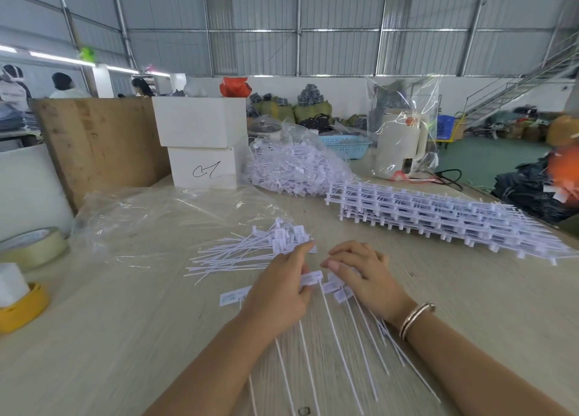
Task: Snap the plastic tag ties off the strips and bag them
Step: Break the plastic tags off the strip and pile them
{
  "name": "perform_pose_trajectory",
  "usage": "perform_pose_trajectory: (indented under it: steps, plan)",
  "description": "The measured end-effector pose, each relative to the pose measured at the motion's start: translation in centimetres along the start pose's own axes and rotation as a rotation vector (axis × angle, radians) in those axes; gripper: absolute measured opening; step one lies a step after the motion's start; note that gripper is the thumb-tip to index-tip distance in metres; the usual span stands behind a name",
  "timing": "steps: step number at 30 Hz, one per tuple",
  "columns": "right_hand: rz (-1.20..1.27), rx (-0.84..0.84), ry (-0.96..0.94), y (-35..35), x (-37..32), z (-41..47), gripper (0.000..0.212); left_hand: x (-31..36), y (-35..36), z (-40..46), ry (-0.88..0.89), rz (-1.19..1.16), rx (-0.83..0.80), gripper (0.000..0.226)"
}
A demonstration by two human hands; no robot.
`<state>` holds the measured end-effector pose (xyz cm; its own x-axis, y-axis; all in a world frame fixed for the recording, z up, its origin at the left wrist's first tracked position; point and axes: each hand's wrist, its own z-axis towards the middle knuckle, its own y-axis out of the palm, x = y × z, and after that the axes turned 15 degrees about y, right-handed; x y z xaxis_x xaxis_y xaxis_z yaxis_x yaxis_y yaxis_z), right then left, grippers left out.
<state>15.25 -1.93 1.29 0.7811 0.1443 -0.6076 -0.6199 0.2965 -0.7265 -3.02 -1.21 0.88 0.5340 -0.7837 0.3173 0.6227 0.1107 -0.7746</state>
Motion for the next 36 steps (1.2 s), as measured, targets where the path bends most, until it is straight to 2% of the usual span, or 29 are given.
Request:
perform_pose_trajectory:
  steps: [5,9,12,16,19,23,28,32,36]
  plan:
    - [-0.028,-0.088,-0.036,1.2,-0.3,-0.2,0.022,1.1,-0.1,0.0,0.149,-0.024,0.003,0.062]
    - [0.277,-0.130,0.091,0.6,0.1,0.1,0.024,0.4,-0.8,-0.2,0.095,0.009,-0.072,0.056]
    - [0.373,-0.157,0.134,0.2,-0.2,0.1,0.032,0.0,-0.7,-0.2,0.084,0.093,-0.107,0.041]
    - [0.302,-0.228,0.127,0.2,-0.7,-0.2,0.025,0.0,-0.6,-0.1,0.094,0.149,-0.078,0.016]
    - [0.205,-0.234,0.100,0.2,-1.3,-0.7,0.019,-0.1,-0.5,-0.1,0.107,0.160,-0.041,0.009]
    - [0.270,-0.279,0.071,-0.1,-1.0,-0.6,0.005,-0.1,-0.7,0.1,0.023,-0.037,-0.038,0.011]
    - [0.387,-0.303,0.021,-0.3,-0.9,-0.7,0.013,-0.1,-0.8,0.2,-0.119,-0.325,0.010,0.004]
    - [0.449,-0.270,-0.014,-0.3,-0.5,-0.5,0.004,-0.4,-1.3,0.3,-0.181,-0.529,0.001,0.009]
    - [0.585,-0.212,0.083,-0.3,-0.5,-0.6,0.008,-0.5,-1.1,0.0,-0.170,-0.443,-0.003,0.016]
